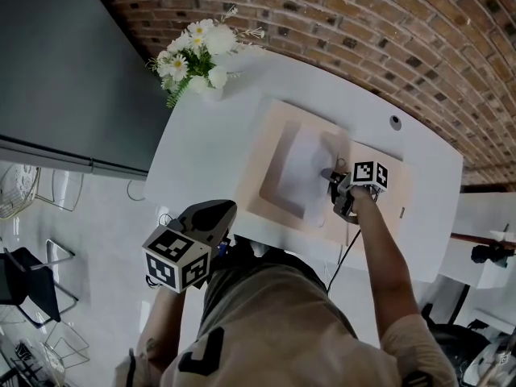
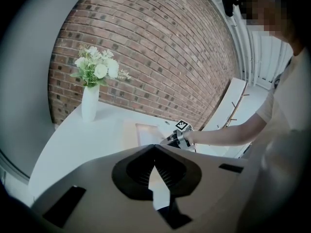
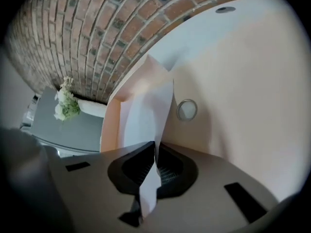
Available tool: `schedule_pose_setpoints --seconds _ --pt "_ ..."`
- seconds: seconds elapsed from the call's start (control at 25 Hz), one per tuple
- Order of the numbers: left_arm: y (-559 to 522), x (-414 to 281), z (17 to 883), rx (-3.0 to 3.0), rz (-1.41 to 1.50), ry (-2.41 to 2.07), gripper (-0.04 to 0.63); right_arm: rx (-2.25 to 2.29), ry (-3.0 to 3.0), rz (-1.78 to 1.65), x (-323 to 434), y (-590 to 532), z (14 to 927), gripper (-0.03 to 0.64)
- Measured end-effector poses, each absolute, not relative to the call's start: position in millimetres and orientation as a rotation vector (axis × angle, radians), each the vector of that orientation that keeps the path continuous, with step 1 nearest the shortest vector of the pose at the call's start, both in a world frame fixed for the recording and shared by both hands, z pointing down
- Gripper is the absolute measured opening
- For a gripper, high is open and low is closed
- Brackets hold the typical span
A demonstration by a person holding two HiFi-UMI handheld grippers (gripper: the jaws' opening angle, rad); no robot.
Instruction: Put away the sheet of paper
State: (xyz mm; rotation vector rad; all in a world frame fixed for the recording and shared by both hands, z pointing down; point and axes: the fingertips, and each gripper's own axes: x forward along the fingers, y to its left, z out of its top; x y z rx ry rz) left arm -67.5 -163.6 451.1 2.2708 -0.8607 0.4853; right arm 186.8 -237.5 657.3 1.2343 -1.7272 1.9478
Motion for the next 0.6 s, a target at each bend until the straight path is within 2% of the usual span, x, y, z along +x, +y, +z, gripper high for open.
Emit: schedule_pose_setpoints --seconds 0.2,0.44,0.6 --pt "-163 -61 452 2.275 0.492 -0.826 0.015 1.291 -1.657 2.148 186 -239 659 0.025" --pt "-164 -58 453 2.279 0.504 -0.798 0.015 1.111 -1.766 2.11 173 -233 647 0.025" --pt "-163 -61 456 2.271 0.516 -0.792 0.015 1.194 -1.83 2.036 182 -238 644 0.025"
